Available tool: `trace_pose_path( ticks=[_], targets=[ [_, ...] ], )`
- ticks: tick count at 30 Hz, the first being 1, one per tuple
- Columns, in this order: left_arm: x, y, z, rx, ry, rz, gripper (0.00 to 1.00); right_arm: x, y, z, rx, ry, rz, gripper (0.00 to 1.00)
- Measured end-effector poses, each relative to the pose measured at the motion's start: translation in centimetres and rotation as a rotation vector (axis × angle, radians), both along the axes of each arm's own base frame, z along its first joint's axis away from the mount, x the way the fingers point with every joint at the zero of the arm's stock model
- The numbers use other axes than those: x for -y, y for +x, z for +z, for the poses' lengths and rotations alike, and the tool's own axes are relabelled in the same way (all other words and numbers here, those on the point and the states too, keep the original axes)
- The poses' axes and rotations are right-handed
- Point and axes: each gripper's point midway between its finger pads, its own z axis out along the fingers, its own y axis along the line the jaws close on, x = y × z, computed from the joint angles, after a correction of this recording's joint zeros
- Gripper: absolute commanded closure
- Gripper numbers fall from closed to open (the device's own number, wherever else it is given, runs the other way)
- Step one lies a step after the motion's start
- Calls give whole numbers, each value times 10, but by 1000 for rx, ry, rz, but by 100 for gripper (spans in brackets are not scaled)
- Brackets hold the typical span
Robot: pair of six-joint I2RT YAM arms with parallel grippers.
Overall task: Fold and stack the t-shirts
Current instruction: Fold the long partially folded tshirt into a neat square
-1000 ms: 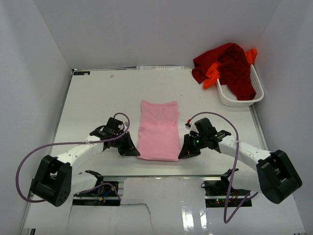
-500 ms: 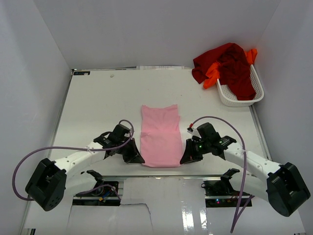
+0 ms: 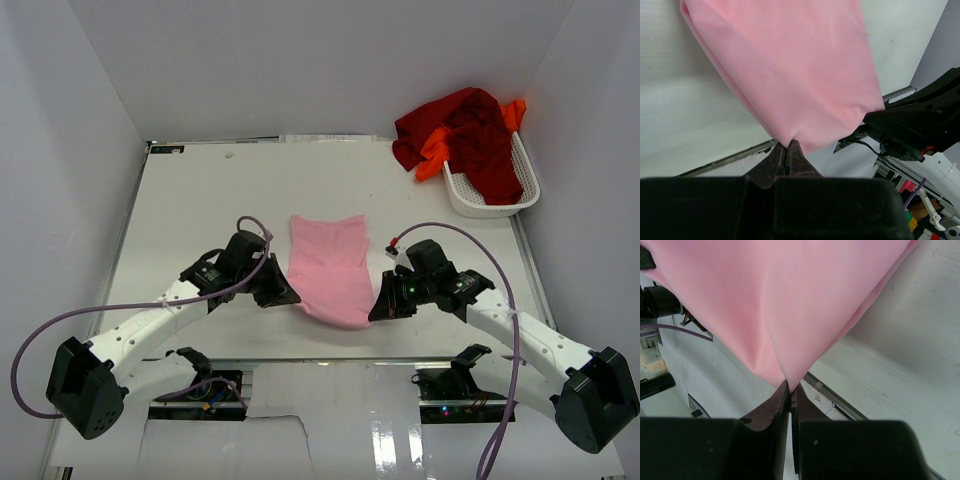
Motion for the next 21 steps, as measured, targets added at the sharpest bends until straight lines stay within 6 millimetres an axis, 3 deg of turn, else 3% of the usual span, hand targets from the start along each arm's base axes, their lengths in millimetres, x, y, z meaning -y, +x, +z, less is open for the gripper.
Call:
trace_pose_path(
  ticks=[9,21],
  targets=[
    [-6,-1,0,-2,38,7,100,-2,9,14,26,-21,10,92],
    [-6,16,29,70,42,28,100,-11,32,41,110,-21,13,92]
  ],
)
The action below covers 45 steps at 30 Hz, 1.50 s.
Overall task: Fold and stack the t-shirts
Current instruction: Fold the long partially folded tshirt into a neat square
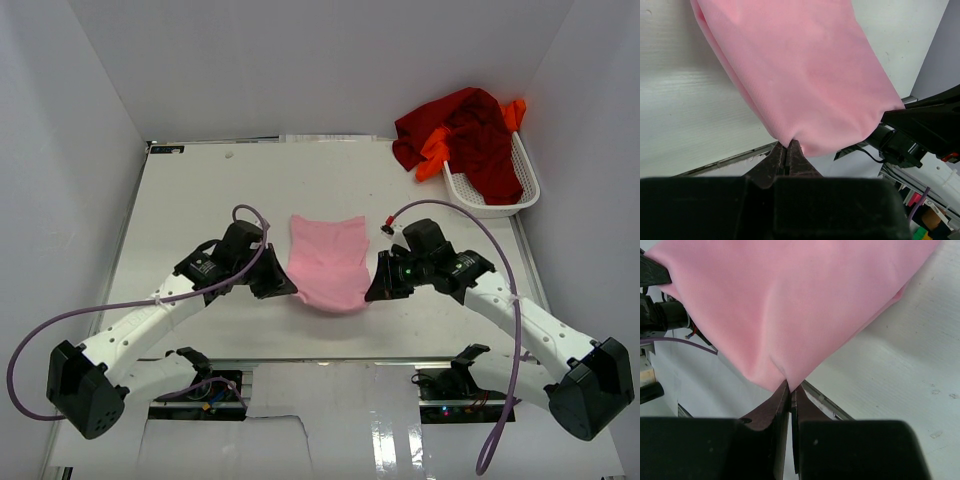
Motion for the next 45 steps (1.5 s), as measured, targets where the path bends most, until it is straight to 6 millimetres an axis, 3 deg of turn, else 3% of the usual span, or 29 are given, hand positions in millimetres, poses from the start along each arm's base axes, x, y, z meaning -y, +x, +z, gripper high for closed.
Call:
trace_pose_path(
  ticks=[9,14,18,22,28,34,45],
  targets=[
    [-12,22,7,25,5,41,100,-1,18,0,13,-23,-2,92],
    [-10,23,3,24,-19,31,100,-1,19,-3,1,-15,2,92],
    [-12,2,-21,-38,-37,4,100,-1,4,-16,-33,28,13,92],
    [-17,-23,-49,-141,-31,-16,100,0,-31,-48,-160,47,21,92],
    [-21,-44,-69,-214,-48,-24,100,1,-63,-75,-305,75,-3,92],
    [-26,-63,-91,-321,-59,16,100,-1,-76,-82,-412,141,-68,92],
    [-20,-63,-102,-490,-43,109,100,-18,-70,-61,-507,286,-149,92]
  ],
)
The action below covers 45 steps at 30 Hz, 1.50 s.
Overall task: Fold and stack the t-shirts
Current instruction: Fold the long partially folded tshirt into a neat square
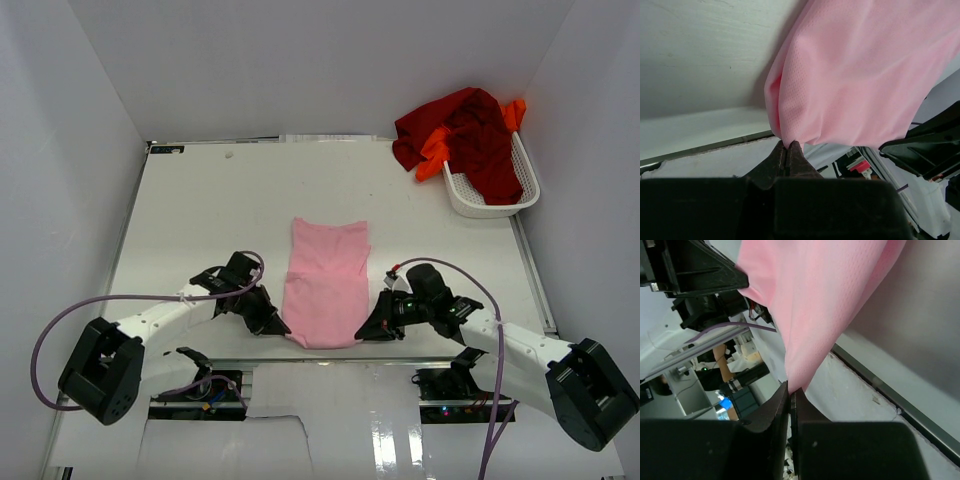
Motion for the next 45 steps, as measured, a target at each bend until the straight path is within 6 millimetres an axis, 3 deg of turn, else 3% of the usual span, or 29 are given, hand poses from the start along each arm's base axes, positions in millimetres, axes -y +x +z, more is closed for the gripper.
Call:
trace_pose_path(
  ticks=[10,15,22,26,33,41,45],
  targets=[
    [-8,29,15,-53,-14,163,100,1,24,16,-94,53,-142,92],
    [-11,53,39,-16,-49,253,100,3,42,27,-139,79,-195,92],
    [-2,98,78,46,-77,290,100,-10,79,68,-117,140,-198,92],
    [1,116,88,61,-83,304,100,-14,97,86,-108,169,-198,92],
    [-7,144,86,29,-82,358,100,-4,127,85,-155,173,-264,92],
    [-3,206,99,54,-97,384,100,-4,165,93,-165,188,-291,92],
    [0,227,103,68,-101,383,100,-2,178,88,-183,182,-303,92]
  ],
)
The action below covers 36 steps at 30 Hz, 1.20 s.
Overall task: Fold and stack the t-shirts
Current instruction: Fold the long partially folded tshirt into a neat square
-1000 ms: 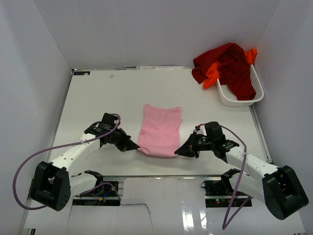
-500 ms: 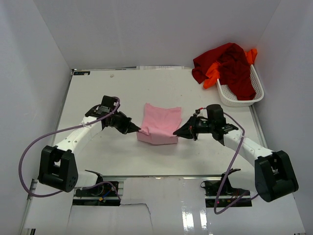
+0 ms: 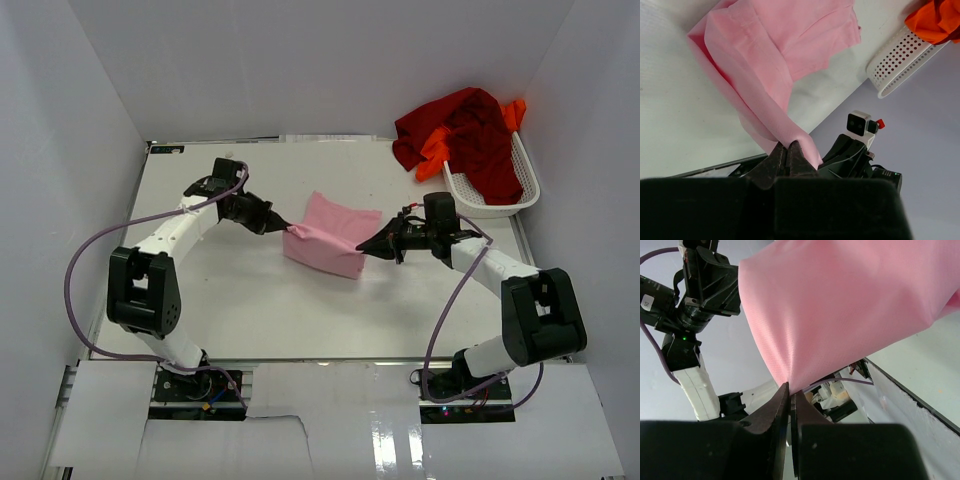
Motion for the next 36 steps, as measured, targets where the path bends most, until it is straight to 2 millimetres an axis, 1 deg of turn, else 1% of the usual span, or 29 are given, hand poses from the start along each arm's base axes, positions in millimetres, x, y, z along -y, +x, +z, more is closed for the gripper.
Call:
trace_pose_path(
  ticks=[4,10,13,17,19,21,26,28,31,33,36],
  targets=[
    [4,18,6,16,-1,-1,100,2,11,-5,-22,-2,-11,92],
    [9,41,28,77,-15,-4,100,6,31,0,-9,7,-33,92],
    [10,43,31,89,-18,-4,100,6,34,2,-1,9,-34,92],
    [8,38,24,71,-12,-3,100,7,33,1,-3,10,-36,92],
    [6,30,15,47,-6,-3,100,6,30,-3,-5,10,-32,92],
    [3,18,3,12,3,-2,100,5,23,-12,-24,5,-27,92],
    [-7,-21,-25,-75,22,1,100,-10,-11,-32,-84,-8,30,92],
    [-11,-37,-31,-96,26,5,100,-17,-30,-36,-101,-11,58,92],
    [-18,-62,-29,-90,27,17,100,-26,-54,-39,-112,-13,94,92],
    [-22,-78,-19,-61,16,25,100,-30,-69,-36,-111,-10,116,92],
    [-25,-96,-4,-8,-11,29,100,-32,-84,-29,-90,-2,126,92]
  ],
)
